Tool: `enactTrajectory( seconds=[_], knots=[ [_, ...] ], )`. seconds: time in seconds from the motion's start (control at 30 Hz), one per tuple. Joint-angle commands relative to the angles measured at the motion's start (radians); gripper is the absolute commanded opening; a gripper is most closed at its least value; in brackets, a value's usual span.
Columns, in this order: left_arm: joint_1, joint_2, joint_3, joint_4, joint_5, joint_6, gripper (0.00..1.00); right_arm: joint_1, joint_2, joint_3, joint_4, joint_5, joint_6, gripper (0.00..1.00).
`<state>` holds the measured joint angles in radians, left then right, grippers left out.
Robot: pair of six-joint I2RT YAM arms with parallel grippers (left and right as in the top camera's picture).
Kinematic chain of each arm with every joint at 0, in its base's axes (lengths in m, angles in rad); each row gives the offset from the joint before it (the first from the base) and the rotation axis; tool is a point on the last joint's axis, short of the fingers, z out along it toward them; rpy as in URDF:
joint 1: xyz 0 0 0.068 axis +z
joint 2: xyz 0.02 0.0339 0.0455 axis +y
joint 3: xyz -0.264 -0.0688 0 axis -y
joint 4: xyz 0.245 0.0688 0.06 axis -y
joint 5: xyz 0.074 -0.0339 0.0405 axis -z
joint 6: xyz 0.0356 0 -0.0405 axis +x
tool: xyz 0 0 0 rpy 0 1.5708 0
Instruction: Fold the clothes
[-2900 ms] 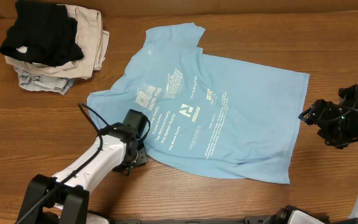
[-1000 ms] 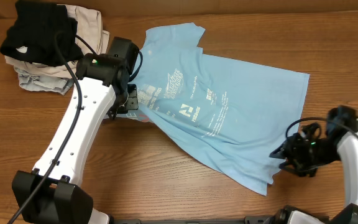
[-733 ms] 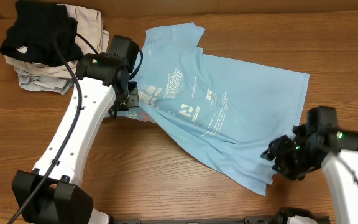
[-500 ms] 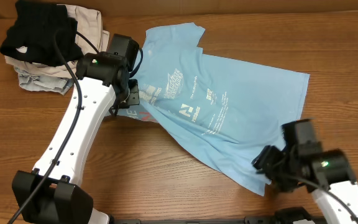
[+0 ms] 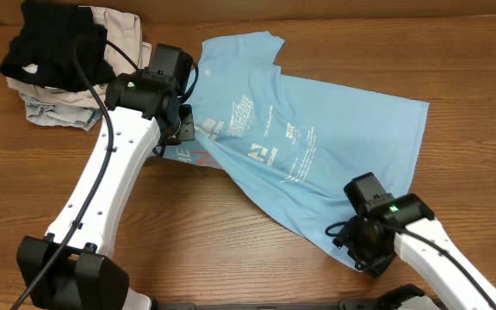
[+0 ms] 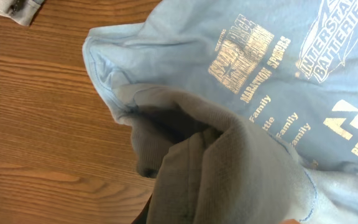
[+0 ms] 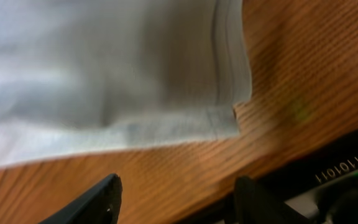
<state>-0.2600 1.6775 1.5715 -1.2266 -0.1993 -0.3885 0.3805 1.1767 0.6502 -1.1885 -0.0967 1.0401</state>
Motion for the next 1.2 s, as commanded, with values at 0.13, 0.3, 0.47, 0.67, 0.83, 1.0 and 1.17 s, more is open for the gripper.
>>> enactTrajectory(
  seconds=[0.13, 0.3, 0.47, 0.67, 0.83, 1.0, 1.17],
  knots=[
    [0.006, -0.009, 0.019, 0.016, -0.018, 0.010, 0.04, 0.005, 0.092, -0.037, 0.097, 0.018, 0.042, 0.57],
    [0.006, -0.009, 0.019, 0.028, -0.018, 0.010, 0.04, 0.005, 0.092, -0.078, 0.099, -0.024, 0.042, 0.53],
    [0.006, -0.009, 0.019, 0.031, -0.018, 0.010, 0.04, 0.005, 0.092, -0.113, 0.119, -0.024, 0.066, 0.52],
    [0.006, -0.009, 0.019, 0.031, -0.018, 0.011, 0.04, 0.005, 0.092, -0.141, 0.190, -0.016, 0.078, 0.52],
    [0.006, -0.009, 0.019, 0.031, -0.018, 0.011, 0.04, 0.005, 0.092, -0.141, 0.185, -0.002, 0.084, 0.52],
    [0.006, -0.009, 0.019, 0.031, -0.018, 0.011, 0.04, 0.005, 0.092, -0.141, 0.143, -0.021, 0.084, 0.52],
    [0.006, -0.009, 0.019, 0.031, -0.018, 0.011, 0.04, 0.005, 0.092, -0.141, 0.164, -0.021, 0.084, 0.53]
  ],
)
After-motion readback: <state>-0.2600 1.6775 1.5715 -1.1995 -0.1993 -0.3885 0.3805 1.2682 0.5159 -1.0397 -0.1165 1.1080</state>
